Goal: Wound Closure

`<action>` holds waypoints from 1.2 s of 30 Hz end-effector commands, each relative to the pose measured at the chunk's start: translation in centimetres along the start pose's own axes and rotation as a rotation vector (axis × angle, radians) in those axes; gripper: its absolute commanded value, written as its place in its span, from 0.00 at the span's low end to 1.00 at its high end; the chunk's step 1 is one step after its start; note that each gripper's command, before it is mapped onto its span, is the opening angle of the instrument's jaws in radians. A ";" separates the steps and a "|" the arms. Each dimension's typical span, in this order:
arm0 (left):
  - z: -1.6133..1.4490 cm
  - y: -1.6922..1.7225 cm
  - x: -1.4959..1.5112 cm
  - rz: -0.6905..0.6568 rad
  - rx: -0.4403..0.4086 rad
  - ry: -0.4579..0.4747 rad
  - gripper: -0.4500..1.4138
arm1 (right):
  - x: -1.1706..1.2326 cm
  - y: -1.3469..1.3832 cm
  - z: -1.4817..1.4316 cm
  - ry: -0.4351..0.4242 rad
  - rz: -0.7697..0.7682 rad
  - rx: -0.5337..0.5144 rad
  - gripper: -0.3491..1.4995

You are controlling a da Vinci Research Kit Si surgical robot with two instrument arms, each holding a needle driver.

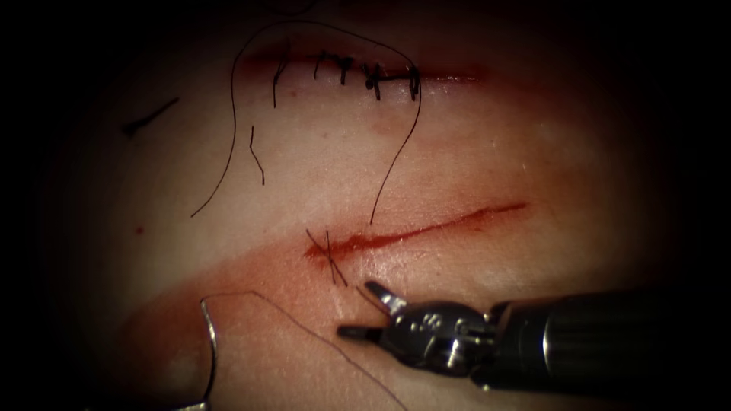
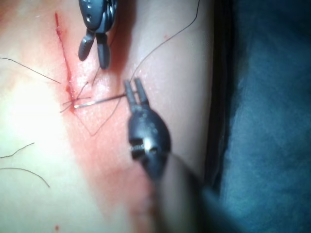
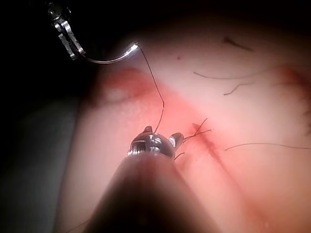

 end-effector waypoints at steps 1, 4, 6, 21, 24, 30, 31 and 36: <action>0.07 0.05 -0.07 -0.008 -0.002 0.002 0.00 | 0.02 -0.09 0.15 -0.020 -0.017 -0.015 0.77; 0.06 0.06 -0.08 -0.007 -0.002 0.002 0.00 | -0.02 -0.11 0.28 -0.106 -0.050 -0.052 0.74; 0.06 0.07 -0.08 -0.007 -0.002 0.002 0.00 | -0.04 -0.08 0.33 -0.150 -0.066 -0.074 0.74; 0.06 0.07 -0.08 -0.006 -0.005 0.004 0.00 | -0.32 0.05 0.53 -0.352 -0.119 -0.131 0.53; 0.06 0.06 -0.08 -0.006 -0.005 0.004 0.00 | -0.34 0.01 0.55 -0.367 -0.130 -0.127 0.36; 0.05 0.07 -0.08 -0.006 -0.006 0.004 0.00 | -0.39 -0.01 0.62 -0.379 -0.141 -0.116 0.34; 0.05 0.07 -0.08 -0.006 -0.006 0.004 0.00 | -0.41 0.00 0.62 -0.383 -0.143 -0.113 0.27; 0.05 0.07 -0.08 -0.006 -0.006 0.004 0.00 | -0.48 -0.01 0.58 -0.388 -0.180 -0.102 0.00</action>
